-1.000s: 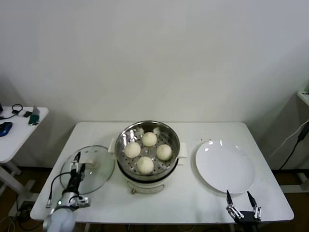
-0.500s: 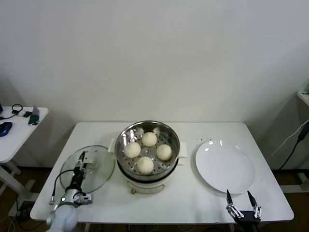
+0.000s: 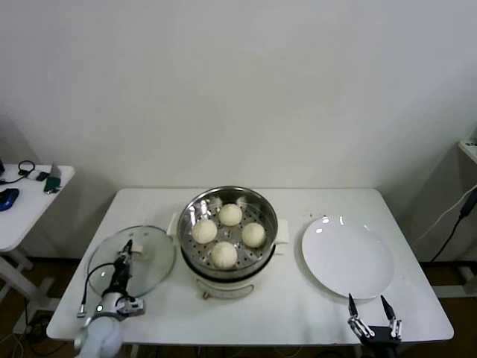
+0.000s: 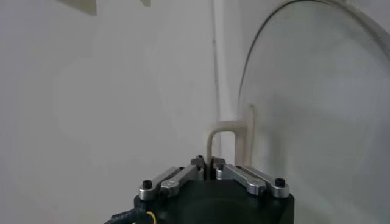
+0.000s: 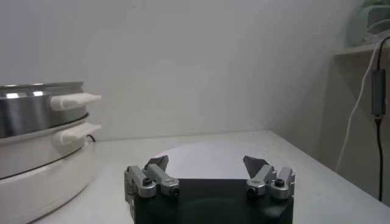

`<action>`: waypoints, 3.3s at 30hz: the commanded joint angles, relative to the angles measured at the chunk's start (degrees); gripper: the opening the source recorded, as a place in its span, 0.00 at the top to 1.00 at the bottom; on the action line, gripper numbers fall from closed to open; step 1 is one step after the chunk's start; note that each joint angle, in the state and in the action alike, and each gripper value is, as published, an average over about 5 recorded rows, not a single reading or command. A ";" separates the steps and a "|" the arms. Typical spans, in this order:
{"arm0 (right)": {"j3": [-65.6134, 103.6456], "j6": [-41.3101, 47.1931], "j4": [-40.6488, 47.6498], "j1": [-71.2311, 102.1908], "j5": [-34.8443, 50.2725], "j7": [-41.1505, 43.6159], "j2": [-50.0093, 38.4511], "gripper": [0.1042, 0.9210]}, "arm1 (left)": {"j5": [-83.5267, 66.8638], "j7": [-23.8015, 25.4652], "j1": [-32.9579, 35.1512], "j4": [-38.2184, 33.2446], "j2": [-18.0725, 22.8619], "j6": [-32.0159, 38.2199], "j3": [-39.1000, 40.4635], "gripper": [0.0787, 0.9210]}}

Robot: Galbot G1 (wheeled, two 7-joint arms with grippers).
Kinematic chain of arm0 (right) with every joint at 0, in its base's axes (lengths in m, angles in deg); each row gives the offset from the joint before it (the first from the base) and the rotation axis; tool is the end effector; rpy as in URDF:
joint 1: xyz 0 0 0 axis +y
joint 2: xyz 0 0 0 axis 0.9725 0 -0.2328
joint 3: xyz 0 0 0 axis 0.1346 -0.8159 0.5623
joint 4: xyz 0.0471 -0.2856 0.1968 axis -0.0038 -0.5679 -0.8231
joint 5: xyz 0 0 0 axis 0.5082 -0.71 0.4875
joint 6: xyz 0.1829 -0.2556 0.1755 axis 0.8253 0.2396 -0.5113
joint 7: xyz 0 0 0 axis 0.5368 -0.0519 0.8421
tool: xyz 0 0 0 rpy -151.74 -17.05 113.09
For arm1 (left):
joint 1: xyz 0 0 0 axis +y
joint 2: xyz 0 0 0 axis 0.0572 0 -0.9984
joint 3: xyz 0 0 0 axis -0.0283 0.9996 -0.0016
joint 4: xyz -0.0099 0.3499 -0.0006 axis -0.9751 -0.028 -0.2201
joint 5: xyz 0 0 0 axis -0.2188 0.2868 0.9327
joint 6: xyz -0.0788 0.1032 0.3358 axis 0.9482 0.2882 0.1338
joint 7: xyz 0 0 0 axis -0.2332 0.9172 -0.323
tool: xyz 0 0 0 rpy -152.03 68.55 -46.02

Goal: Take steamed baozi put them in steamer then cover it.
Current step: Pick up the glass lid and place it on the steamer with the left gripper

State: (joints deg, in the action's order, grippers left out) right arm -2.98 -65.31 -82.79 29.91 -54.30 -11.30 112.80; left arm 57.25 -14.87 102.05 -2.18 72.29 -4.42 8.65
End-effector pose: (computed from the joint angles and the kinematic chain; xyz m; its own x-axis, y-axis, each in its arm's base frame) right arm 0.0869 -0.1012 -0.4081 -0.9917 0.0419 0.1212 0.0489 0.9972 0.0557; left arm 0.2807 0.1507 -0.4634 -0.9857 -0.1450 0.0864 0.0980 -0.0749 0.9924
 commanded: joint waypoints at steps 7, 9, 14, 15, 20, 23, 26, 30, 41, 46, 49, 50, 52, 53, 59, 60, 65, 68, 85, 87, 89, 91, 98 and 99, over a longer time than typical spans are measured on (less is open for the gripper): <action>0.14 -0.34 0.19 -0.01 -1.02 0.03 0.39 0.12 | -7.83 6.50 3.06 -14.82 -4.63 -4.38 -1.66 0.92; 0.13 -0.25 0.18 -0.03 -1.20 0.01 0.37 0.12 | -10.43 8.60 4.18 -18.86 -6.84 -5.62 -2.47 0.92; 0.14 0.37 0.31 -0.24 -2.06 -0.20 0.13 0.12 | -17.93 13.61 6.89 -27.27 -14.20 -9.34 -4.08 0.92; 0.14 0.51 0.39 -0.28 -2.34 -0.26 0.11 0.12 | -19.26 14.50 7.28 -28.82 -15.46 -10.12 -4.41 0.92; -0.01 1.06 0.68 -0.30 -4.06 -0.91 0.36 0.12 | -24.04 20.40 7.42 -37.73 -20.27 -17.49 -4.72 0.92; -0.13 1.15 0.76 -0.38 -5.27 -1.48 0.69 0.12 | -25.35 24.62 5.96 -43.12 -21.44 -23.51 -2.87 0.92; -0.27 0.96 1.05 -0.73 -5.91 -1.74 0.96 0.12 | -23.78 28.21 2.50 -47.32 -20.66 -29.58 1.73 0.92; -0.45 0.21 1.83 -1.46 -5.90 -1.77 1.01 0.12 | -19.56 31.11 -3.13 -49.32 -17.69 -36.22 10.37 0.92; -1.63 -4.80 6.99 -4.93 -3.89 -1.70 0.96 0.12 | 3.73 38.85 -14.06 -45.74 -2.57 -40.17 27.96 0.92; -1.91 -5.80 7.86 -5.41 -3.10 -1.70 0.69 0.12 | 11.86 40.36 -13.68 -43.13 5.81 -38.78 31.46 0.92; -1.91 -6.09 7.98 -5.61 -2.67 -1.77 0.60 0.12 | 16.29 40.30 -12.86 -41.25 10.70 -37.52 32.74 0.92; -1.91 -6.20 8.00 -5.65 -2.55 -1.78 0.58 0.12 | 17.37 40.19 -12.63 -40.63 12.05 -37.17 33.10 0.92; -1.90 -6.36 8.01 -5.70 -2.31 -1.80 0.55 0.12 | 19.17 39.64 -12.18 -39.13 14.87 -36.54 33.69 0.92; -1.90 -6.44 8.02 -5.71 -2.22 -1.79 0.53 0.12 | 19.97 39.23 -11.94 -38.38 16.16 -36.21 33.86 0.92; -1.82 -6.84 7.93 -5.53 -1.39 -1.84 0.17 0.12 | 22.66 36.32 -9.79 -33.99 20.73 -34.60 33.90 0.92; -1.79 -6.92 7.93 -5.50 -1.21 -1.87 0.05 0.12 | 22.71 35.99 -9.42 -33.49 20.79 -34.51 33.89 0.92; -1.62 -7.33 8.18 -5.49 -0.70 -2.02 -0.35 0.12 | 23.29 34.38 -8.15 -31.46 21.21 -34.09 33.31 0.92; -1.61 -7.63 8.42 -5.56 -0.60 -2.07 -0.47 0.12 | 24.34 33.35 -7.79 -30.38 22.24 -33.48 32.63 0.92; -1.37 -8.38 8.72 -5.55 -0.10 -2.16 -0.48 0.12 | 24.33 31.79 -6.68 -28.12 19.54 -31.95 31.46 0.92; -1.28 -8.37 8.67 -5.53 -0.11 -2.16 -0.47 0.12 | 24.04 31.87 -6.76 -28.09 18.68 -32.02 31.36 0.92; -1.22 -8.37 8.65 -5.49 -0.13 -2.15 -0.48 0.12 | 23.80 31.98 -6.80 -28.19 17.97 -32.11 31.23 0.92; -1.18 -8.37 8.67 -5.48 -0.14 -2.15 -0.47 0.12 | 23.61 32.02 -6.79 -28.41 17.58 -32.17 31.06 0.92; -1.11 -8.33 8.67 -5.69 -0.35 -2.10 -0.11 0.12 | 23.51 31.85 -6.55 -28.67 17.00 -31.69 30.98 0.92; -1.06 -8.33 8.63 -5.69 -0.36 -2.08 -0.08 0.12 | 23.55 31.85 -6.47 -28.72 16.87 -31.58 30.98 0.92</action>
State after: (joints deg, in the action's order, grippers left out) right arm -4.13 -73.60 -74.09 24.23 -54.63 -13.47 112.63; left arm 80.61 17.16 95.30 -31.18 90.09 -36.34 39.66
